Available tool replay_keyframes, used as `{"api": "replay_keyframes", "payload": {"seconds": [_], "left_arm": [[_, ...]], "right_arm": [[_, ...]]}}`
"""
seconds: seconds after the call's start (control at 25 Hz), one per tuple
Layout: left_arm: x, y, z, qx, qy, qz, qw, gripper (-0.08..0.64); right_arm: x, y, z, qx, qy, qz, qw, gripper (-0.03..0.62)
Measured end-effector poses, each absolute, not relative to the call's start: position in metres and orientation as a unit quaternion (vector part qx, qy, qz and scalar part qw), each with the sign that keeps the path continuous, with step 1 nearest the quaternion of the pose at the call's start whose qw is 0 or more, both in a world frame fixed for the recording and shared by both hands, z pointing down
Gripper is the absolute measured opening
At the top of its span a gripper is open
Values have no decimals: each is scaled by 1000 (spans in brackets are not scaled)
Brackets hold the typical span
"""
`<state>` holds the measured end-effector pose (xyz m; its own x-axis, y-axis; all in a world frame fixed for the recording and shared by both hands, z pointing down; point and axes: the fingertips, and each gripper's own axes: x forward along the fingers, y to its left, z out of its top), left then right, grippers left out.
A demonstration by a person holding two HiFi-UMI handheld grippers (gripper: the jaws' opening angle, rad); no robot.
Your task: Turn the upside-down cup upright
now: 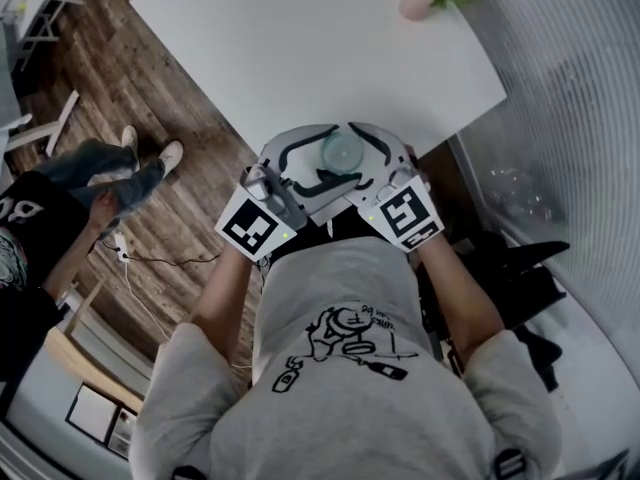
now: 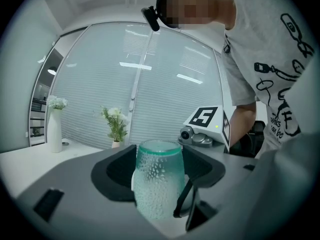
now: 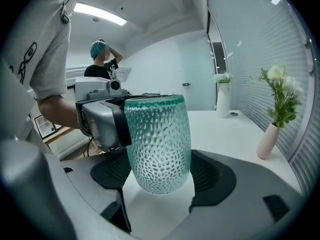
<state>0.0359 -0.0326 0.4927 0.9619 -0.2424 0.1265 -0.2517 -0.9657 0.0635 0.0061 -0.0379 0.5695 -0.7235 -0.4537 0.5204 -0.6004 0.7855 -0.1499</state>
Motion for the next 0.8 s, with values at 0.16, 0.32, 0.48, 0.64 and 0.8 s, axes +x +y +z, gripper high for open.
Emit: {"api": "replay_keyframes", "payload": {"seconds": [0.16, 0.32, 0.48, 0.64, 0.8], "left_arm": [[35, -33, 508, 989, -124, 63, 42, 291], [37, -30, 522, 989, -123, 68, 41, 291], [38, -29, 536, 989, -121, 75, 43, 290], [39, -31, 549, 988, -122, 79, 44, 290], [40, -32, 560, 989, -120, 80, 45, 290]], "right_arm": [[6, -38, 584, 284, -915, 153, 242, 370], [7, -35, 598, 280, -914, 153, 249, 370], [7, -35, 612, 278, -913, 159, 251, 370], [9, -37, 625, 278, -912, 162, 254, 370], [9, -38, 636, 279, -910, 165, 258, 370]]}}
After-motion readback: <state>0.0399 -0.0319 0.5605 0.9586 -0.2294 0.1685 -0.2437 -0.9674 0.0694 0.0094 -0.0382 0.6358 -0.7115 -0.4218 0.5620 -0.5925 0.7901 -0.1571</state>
